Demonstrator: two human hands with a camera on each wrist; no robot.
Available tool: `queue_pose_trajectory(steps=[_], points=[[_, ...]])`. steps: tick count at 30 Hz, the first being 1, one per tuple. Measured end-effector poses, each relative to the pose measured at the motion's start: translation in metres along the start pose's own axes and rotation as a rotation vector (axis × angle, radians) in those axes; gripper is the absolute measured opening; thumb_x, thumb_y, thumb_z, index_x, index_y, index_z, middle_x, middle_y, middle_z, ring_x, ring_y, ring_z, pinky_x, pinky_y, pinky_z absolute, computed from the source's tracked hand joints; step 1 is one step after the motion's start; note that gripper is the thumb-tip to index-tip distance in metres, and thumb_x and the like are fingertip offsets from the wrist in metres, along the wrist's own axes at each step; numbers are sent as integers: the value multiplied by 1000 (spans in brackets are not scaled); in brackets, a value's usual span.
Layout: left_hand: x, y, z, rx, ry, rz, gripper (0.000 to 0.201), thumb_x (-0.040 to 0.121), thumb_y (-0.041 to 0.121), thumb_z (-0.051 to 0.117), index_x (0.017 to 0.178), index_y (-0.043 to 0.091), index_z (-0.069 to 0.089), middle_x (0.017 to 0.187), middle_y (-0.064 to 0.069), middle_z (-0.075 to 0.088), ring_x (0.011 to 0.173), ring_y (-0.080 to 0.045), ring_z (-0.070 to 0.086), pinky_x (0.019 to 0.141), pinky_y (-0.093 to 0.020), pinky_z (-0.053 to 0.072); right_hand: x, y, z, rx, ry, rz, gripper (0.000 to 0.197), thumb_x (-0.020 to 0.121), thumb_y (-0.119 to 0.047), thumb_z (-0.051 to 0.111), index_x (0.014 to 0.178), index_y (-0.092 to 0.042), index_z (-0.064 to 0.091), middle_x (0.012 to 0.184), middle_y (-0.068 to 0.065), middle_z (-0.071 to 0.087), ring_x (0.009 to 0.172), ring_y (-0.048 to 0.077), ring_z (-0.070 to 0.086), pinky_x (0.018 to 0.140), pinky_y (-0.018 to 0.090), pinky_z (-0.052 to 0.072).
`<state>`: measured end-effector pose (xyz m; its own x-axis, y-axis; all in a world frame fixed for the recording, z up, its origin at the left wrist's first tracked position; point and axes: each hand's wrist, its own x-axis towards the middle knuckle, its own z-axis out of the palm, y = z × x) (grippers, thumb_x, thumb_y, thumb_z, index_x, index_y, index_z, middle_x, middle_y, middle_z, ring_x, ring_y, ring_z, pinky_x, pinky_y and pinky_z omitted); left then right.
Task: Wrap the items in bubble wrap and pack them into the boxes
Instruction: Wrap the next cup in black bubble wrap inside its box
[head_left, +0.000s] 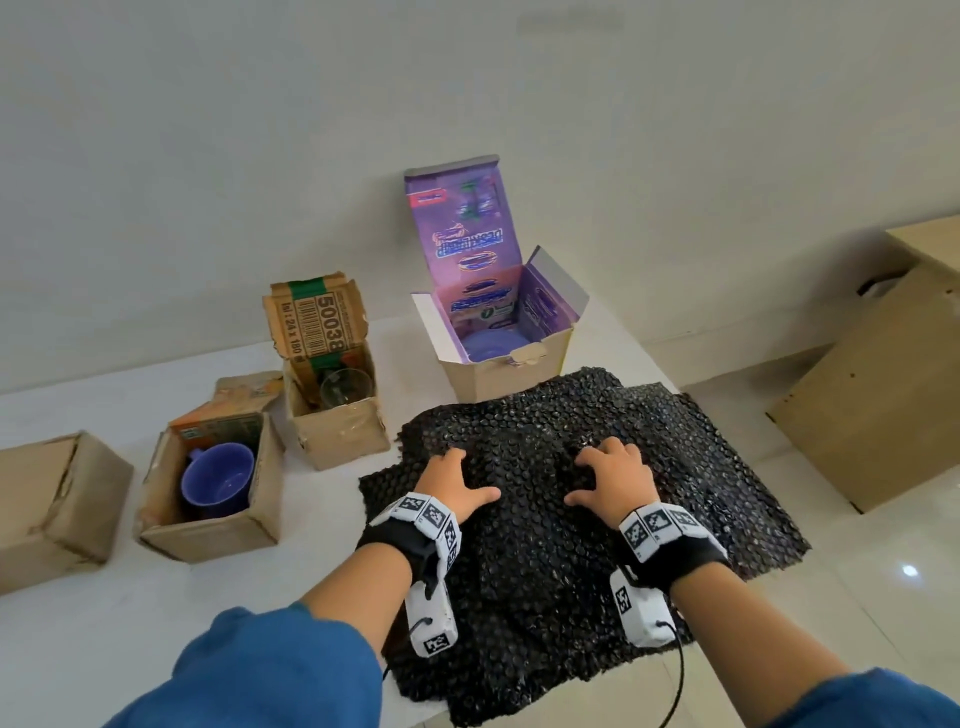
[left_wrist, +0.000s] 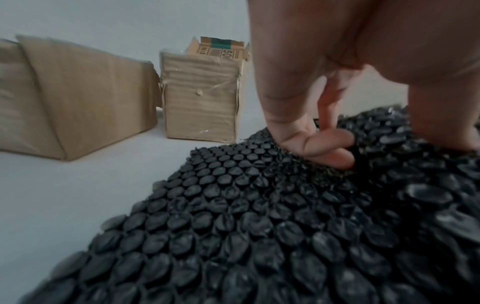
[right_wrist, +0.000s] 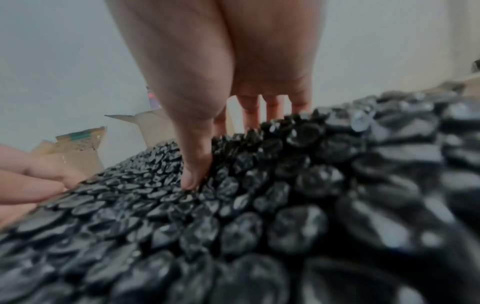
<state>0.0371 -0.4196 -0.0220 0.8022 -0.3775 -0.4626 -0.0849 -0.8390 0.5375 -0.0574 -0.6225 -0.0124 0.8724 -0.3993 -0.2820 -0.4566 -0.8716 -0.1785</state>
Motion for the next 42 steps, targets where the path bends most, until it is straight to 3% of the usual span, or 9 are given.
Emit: queue_pose_trajectory(steps=[9,12,16,21,26,29,33,38,42], points=[[-3,17,-13,-361,157,62,65,79,53,66,127,11,53,130,-3,56,114,-23,55,99,-37,43,1,3,-32,357,234,-116,36,82,-34,71,112,-14,67,110,7,55,108,26,52,96,35,44],[-14,29,-33,-576,252,159,28,86,37,65,105,17,59,107,0,64,97,-18,59,89,-32,45,-2,-8,-50,376,259,-159,42,84,-38,68,116,-12,65,109,8,54,107,27,51,93,32,42],[-26,40,-60,-838,187,204,17,87,34,65,100,22,65,104,-2,69,100,-22,64,98,-46,46,-18,-43,-78,487,358,-319,47,88,-46,59,123,-15,60,113,5,57,110,20,50,96,28,39],[-48,56,-81,-1011,-20,286,30,89,45,57,106,22,68,111,-4,69,105,-21,63,92,-39,50,-26,-93,-95,922,51,-388,47,88,-53,54,125,-24,53,114,-12,62,109,6,57,90,22,40],[-57,45,-91,-903,33,281,50,100,46,27,109,17,67,114,0,65,104,-13,59,84,-30,47,-8,-105,-89,1097,30,-296,53,77,-30,76,122,-15,51,114,1,64,106,15,61,96,33,48],[-55,32,-93,-683,290,298,33,96,40,46,117,18,58,119,2,56,117,-15,49,97,-31,39,-3,-107,-92,1134,19,-336,37,83,-11,69,118,-8,56,111,9,68,104,21,64,97,42,49],[-48,15,-93,-723,152,168,76,76,54,66,138,27,32,127,6,43,120,-12,45,107,-37,38,-2,-112,-93,1278,-82,-385,35,86,-4,64,120,-5,56,115,13,66,107,26,63,96,40,50],[-46,0,-91,-796,154,199,45,80,32,72,120,17,56,117,-7,65,105,-19,62,99,-41,47,4,-125,-90,984,95,-352,56,81,-15,72,129,-12,43,117,-2,55,109,13,52,96,29,43],[-53,-12,-101,-865,247,233,33,83,17,69,114,23,58,114,-5,66,103,-17,63,95,-39,50,12,-131,-73,813,165,-259,88,71,-46,77,138,-12,31,138,10,40,130,26,38,107,43,36]])
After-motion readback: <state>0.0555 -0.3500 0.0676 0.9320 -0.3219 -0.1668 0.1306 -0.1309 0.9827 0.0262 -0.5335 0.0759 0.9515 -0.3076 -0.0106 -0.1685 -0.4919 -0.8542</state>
